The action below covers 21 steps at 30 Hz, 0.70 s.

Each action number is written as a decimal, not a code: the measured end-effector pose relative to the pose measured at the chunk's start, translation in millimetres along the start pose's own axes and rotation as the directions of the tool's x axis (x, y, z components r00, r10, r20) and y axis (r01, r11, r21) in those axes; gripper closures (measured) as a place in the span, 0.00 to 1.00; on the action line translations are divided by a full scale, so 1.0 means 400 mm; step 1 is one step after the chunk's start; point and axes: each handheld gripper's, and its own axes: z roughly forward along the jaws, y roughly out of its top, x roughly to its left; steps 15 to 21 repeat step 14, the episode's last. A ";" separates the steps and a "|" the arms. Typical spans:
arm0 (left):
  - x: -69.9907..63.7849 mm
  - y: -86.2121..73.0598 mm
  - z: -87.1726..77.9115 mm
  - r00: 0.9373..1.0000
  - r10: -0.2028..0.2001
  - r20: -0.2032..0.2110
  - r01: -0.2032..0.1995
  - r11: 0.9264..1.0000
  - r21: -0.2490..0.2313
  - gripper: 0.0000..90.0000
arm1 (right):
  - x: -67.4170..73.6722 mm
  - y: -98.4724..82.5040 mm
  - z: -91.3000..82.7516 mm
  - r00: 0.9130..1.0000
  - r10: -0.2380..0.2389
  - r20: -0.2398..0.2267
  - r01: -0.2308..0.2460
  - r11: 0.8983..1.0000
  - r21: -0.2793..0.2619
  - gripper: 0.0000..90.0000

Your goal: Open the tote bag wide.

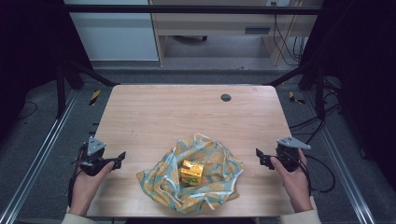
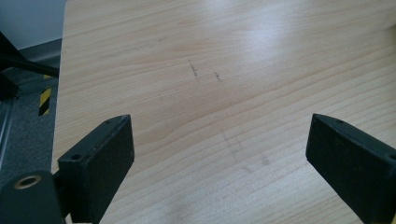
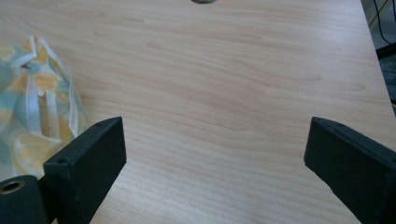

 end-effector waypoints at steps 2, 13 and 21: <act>-0.003 -0.001 0.001 1.000 0.009 0.001 -0.009 1.000 0.012 0.08 | 0.001 -0.009 -0.001 1.000 -0.005 -0.003 0.005 1.000 0.009 0.07; -0.009 -0.007 0.001 1.000 0.003 0.015 -0.003 1.000 0.027 0.07 | 0.025 -0.037 -0.007 1.000 -0.018 -0.004 0.018 0.999 0.038 0.07; -0.009 -0.008 0.002 1.000 0.004 0.016 -0.004 1.000 0.028 0.07 | 0.027 -0.037 -0.005 1.000 -0.021 0.000 0.021 0.999 0.039 0.07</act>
